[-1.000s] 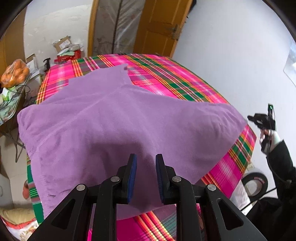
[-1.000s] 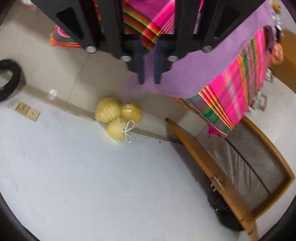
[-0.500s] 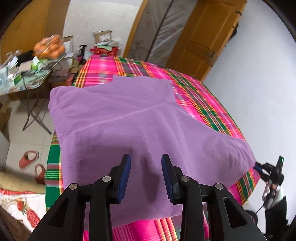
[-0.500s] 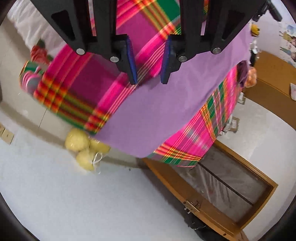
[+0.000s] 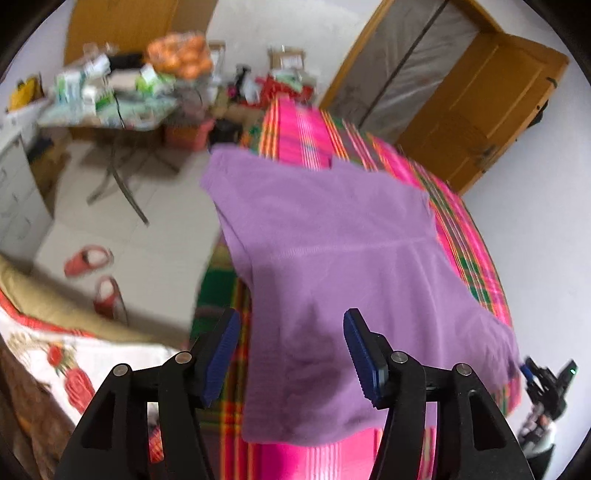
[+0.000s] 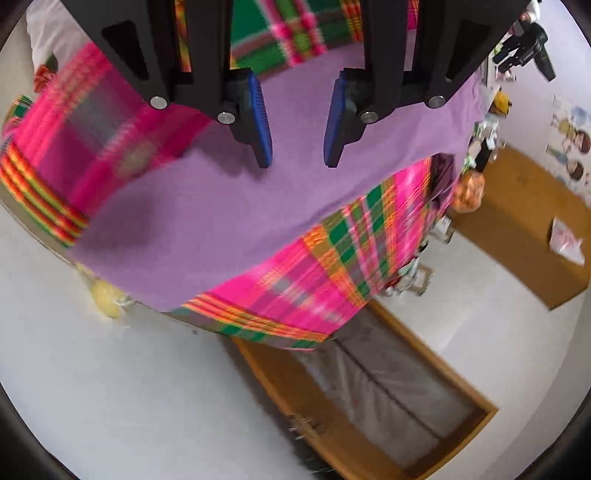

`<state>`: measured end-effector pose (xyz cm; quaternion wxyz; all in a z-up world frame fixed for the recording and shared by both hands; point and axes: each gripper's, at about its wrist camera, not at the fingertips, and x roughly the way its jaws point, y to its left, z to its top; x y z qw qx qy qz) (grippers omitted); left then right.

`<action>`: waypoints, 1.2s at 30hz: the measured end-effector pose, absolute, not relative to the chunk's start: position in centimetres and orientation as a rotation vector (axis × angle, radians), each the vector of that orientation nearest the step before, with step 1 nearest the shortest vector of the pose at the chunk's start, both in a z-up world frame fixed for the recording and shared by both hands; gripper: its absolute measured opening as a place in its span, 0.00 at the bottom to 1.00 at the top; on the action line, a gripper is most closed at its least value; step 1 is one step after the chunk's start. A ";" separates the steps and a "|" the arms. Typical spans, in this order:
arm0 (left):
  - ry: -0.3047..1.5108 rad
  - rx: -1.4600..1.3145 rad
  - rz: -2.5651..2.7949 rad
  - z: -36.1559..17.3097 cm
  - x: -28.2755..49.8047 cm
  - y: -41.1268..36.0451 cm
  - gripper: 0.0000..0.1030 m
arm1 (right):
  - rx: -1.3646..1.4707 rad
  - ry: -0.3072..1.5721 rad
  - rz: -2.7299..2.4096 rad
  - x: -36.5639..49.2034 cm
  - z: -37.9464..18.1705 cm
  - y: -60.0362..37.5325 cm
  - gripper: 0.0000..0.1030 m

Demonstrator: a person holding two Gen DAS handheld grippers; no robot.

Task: Fold clothes

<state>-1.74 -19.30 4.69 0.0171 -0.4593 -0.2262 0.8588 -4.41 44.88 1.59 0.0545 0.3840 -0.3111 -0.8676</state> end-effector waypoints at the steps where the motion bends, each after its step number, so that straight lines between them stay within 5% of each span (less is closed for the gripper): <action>1: -0.693 -1.444 2.646 4.4 -1.5 -19.1 0.60 | 1.163 -0.935 -2.625 -4.6 1.6 44.3 0.29; 8: -0.763 -1.551 2.549 2.9 0.6 -18.3 0.63 | 1.160 -0.886 -2.571 -5.3 1.8 41.4 0.30; 20: -1.422 -1.422 2.382 0.0 6.4 -19.2 0.63 | 1.148 -0.873 -2.494 -6.2 1.3 39.3 0.31; 22: -1.507 -1.366 2.388 -0.3 5.8 -19.9 0.69 | 1.141 -0.874 -2.484 -6.1 1.3 39.0 0.31; 29: -1.592 -1.350 2.415 -0.8 4.3 -20.2 0.71 | 1.126 -0.900 -2.491 -5.9 1.4 39.3 0.34; 30: -1.601 -1.351 2.418 -0.8 4.1 -20.2 0.69 | 1.128 -0.901 -2.490 -5.9 1.4 39.2 0.34; 33: -1.593 -1.372 2.424 -0.8 3.6 -20.3 0.28 | 1.131 -0.890 -2.482 -6.0 1.4 39.0 0.34; 36: -1.520 -1.381 2.456 -0.1 3.5 -20.4 0.26 | 1.122 -0.869 -2.484 -6.2 1.6 38.7 0.34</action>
